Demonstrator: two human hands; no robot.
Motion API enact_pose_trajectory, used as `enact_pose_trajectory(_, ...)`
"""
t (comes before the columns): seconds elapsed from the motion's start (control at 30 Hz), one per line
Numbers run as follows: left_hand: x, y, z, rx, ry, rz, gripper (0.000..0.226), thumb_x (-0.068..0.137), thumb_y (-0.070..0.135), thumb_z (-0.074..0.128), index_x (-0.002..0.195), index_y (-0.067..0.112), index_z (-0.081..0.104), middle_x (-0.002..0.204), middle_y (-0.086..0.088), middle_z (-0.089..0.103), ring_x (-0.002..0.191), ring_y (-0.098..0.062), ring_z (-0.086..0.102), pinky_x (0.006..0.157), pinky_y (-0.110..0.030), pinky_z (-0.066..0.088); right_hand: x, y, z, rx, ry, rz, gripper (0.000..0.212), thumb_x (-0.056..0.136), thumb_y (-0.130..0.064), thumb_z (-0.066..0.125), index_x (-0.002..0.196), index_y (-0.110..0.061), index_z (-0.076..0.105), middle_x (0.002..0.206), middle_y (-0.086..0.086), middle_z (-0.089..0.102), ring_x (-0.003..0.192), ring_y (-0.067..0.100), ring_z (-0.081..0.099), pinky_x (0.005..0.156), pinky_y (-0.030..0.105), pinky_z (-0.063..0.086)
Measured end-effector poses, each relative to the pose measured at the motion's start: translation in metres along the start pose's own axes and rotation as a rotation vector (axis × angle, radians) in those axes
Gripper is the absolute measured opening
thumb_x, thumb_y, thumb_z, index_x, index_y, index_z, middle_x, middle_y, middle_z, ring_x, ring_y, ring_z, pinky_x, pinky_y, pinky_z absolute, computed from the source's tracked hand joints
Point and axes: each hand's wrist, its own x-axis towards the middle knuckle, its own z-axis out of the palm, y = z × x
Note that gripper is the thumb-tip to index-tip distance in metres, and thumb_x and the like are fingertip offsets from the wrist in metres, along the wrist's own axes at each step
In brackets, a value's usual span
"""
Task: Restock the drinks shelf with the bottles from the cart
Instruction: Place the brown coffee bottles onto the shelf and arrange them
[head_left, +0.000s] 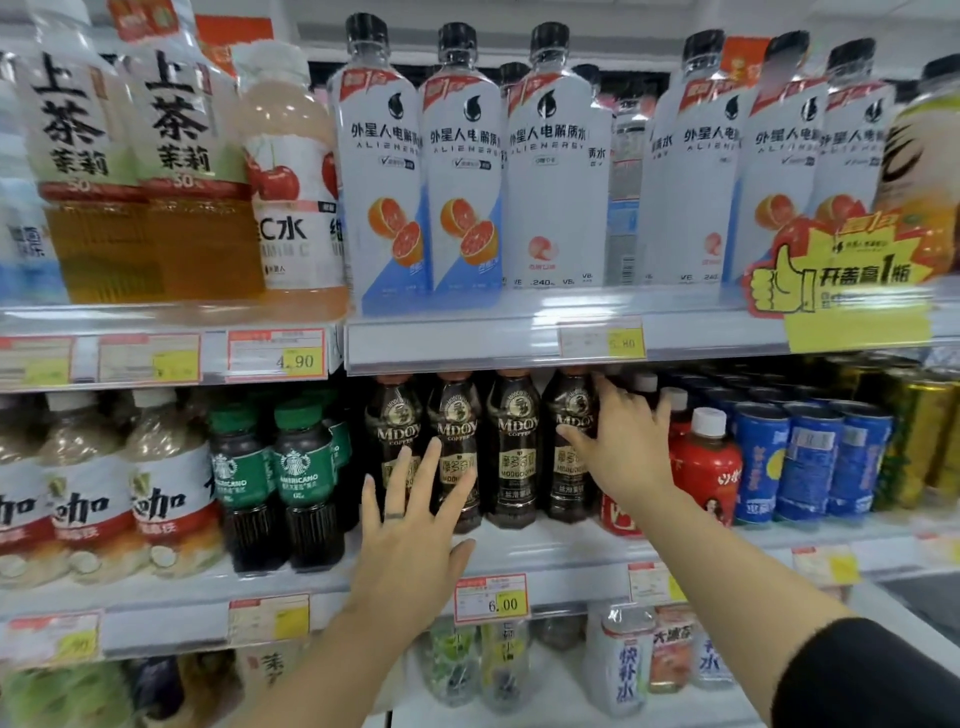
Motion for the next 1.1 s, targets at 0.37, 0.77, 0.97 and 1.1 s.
enact_pose_trajectory(0.37, -0.002, -0.002, 0.001, -0.085, -0.019, -0.015, 0.079, 0.063, 0.044, 0.08, 0.132, 0.026, 0.047, 0.144, -0.014, 0.042, 0.131, -0.032, 0.031, 0.091, -0.057, 0.047, -0.01, 0.004, 0.001, -0.013, 0.091, -0.049, 0.071, 0.081, -0.05, 0.061, 0.138, -0.014, 0.038, 0.129, 0.005, 0.056, 0.129, 0.025, 0.042, 0.116, 0.05, 0.009)
enact_pose_trajectory(0.77, -0.051, -0.131, -0.041, -0.261, 0.194, -0.147, 0.033, 0.087, 0.022, 0.055, 0.119, 0.022, 0.054, 0.13, -0.006, 0.05, 0.12, -0.026, 0.048, 0.091, -0.044, 0.049, -0.092, -0.176, 0.03, 0.781, -0.269, -0.242, 0.057, 0.091, -0.031, 0.057, 0.142, -0.025, 0.033, 0.136, -0.012, 0.045, 0.125, 0.004, 0.041, 0.103, 0.02, 0.036)
enact_pose_trajectory(0.97, -0.051, -0.153, -0.032, -0.498, 0.133, -0.201, 0.061, 0.088, 0.019, 0.06, 0.141, 0.028, 0.031, 0.152, -0.002, 0.019, 0.14, -0.017, 0.024, 0.09, -0.028, 0.044, -0.091, -0.216, 0.067, 0.922, -0.365, -0.093, 0.063, 0.088, -0.025, 0.061, 0.142, -0.027, 0.028, 0.135, -0.01, 0.045, 0.124, 0.005, 0.041, 0.1, 0.018, 0.034)
enact_pose_trajectory(1.1, -0.053, -0.154, -0.032, -0.623, 0.148, -0.228, 0.063, 0.091, 0.017, 0.056, 0.144, 0.032, 0.025, 0.154, 0.009, 0.006, 0.125, 0.013, 0.009, 0.092, -0.019, 0.033, -0.095, -0.221, 0.074, 0.933, -0.351, -0.083, 0.051, 0.09, -0.013, 0.057, 0.129, -0.035, 0.032, 0.126, -0.017, 0.045, 0.121, 0.001, 0.041, 0.087, -0.004, 0.027)
